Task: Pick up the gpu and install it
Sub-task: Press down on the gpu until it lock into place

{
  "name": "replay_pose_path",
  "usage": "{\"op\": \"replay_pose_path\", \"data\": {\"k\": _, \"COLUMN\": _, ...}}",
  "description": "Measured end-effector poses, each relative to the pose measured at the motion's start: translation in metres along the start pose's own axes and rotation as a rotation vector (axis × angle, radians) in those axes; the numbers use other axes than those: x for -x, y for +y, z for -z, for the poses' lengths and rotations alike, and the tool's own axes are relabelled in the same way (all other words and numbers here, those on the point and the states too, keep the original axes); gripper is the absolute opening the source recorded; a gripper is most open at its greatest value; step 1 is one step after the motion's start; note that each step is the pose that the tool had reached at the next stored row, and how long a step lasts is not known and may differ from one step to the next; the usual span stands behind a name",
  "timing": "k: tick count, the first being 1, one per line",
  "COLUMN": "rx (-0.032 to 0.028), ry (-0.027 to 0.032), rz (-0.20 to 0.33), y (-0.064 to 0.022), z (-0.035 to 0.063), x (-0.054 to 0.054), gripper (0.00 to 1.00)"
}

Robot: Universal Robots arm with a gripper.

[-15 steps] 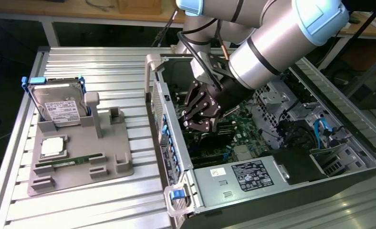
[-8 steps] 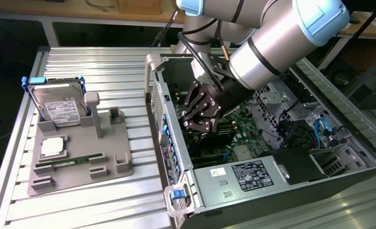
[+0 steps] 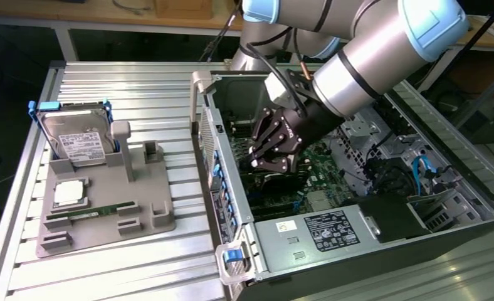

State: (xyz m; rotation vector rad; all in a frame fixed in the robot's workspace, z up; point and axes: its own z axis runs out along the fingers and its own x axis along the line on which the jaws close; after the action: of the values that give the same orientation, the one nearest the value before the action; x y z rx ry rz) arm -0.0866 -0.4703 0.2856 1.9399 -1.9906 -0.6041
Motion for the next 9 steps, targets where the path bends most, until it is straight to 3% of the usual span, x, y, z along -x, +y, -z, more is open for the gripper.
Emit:
{"op": "replay_pose_path", "data": {"k": 2, "rx": 0.0069, "ry": 0.0003, "rz": -0.001, "y": -0.0022, "z": 0.0014, "x": 0.0000, "gripper": 0.11}}
{"op": "replay_pose_path", "data": {"k": 9, "rx": 0.0071, "ry": 0.0005, "rz": -0.001, "y": -0.0022, "z": 0.0014, "x": 0.0001, "gripper": 0.11}}
